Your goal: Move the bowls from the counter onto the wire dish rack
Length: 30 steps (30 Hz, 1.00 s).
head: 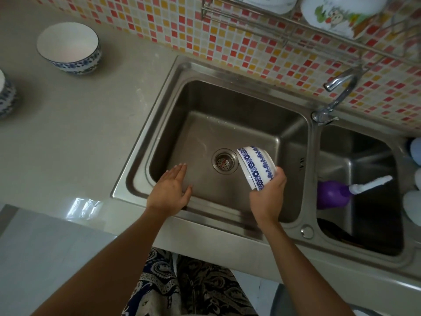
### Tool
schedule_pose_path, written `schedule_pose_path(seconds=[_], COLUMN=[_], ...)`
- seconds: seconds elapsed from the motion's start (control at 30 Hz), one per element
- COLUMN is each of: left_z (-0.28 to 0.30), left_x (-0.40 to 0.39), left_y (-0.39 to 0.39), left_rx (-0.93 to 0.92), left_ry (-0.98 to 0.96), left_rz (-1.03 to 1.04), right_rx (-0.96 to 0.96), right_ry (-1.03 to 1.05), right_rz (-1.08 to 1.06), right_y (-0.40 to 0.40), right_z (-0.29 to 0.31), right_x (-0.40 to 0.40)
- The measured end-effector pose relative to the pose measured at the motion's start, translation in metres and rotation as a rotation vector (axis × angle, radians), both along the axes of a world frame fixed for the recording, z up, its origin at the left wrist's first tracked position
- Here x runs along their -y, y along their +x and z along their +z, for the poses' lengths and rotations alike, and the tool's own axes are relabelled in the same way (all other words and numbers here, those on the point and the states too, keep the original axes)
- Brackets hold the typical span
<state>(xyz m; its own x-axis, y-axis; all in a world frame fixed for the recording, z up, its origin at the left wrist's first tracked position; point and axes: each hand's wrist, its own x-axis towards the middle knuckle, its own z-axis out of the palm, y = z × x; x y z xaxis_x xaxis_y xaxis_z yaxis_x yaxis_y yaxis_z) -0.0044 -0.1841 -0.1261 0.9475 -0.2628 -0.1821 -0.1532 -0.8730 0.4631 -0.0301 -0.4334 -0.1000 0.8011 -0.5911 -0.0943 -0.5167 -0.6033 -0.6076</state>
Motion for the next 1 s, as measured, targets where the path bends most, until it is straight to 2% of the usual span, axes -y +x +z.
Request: schedule_pose_path(seconds=[0.1, 0.23, 0.33, 0.4, 0.57, 0.83, 0.93, 1.0], left_z=[-0.002, 0.004, 0.01, 0.011, 0.037, 0.192, 0.239, 0.251], left_x=[0.0, 0.002, 0.003, 0.002, 0.014, 0.087, 0.107, 0.114], left_y=[0.0, -0.002, -0.004, -0.005, 0.015, 0.121, 0.142, 0.157], left_rx=[0.009, -0.007, -0.051, -0.052, 0.038, 0.629, 0.715, 0.695], left_ry=[0.005, 0.015, 0.011, 0.0, -0.059, -0.232, -0.228, -0.13], left_rz=[-0.005, 0.019, 0.033, 0.026, 0.023, -0.144, -0.198, -0.236], right_rx=[0.023, 0.02, 0.041, 0.08, 0.131, 0.388, 0.494, 0.553], right_ry=[0.326, 0.946, 1.356, 1.497, 1.574, 1.622, 1.67, 1.686], right_rz=[-0.202, -0.489, -0.543, -0.534, -0.408, -0.164, -0.092, -0.038], right_y=[0.007, 0.017, 0.015, 0.009, 0.004, 0.024, 0.036, 0.043], right_z=[0.001, 0.023, 0.048, 0.059, 0.105, 0.222, 0.254, 0.272], right_x=[-0.006, -0.013, -0.011, -0.007, 0.006, 0.024, 0.035, 0.043])
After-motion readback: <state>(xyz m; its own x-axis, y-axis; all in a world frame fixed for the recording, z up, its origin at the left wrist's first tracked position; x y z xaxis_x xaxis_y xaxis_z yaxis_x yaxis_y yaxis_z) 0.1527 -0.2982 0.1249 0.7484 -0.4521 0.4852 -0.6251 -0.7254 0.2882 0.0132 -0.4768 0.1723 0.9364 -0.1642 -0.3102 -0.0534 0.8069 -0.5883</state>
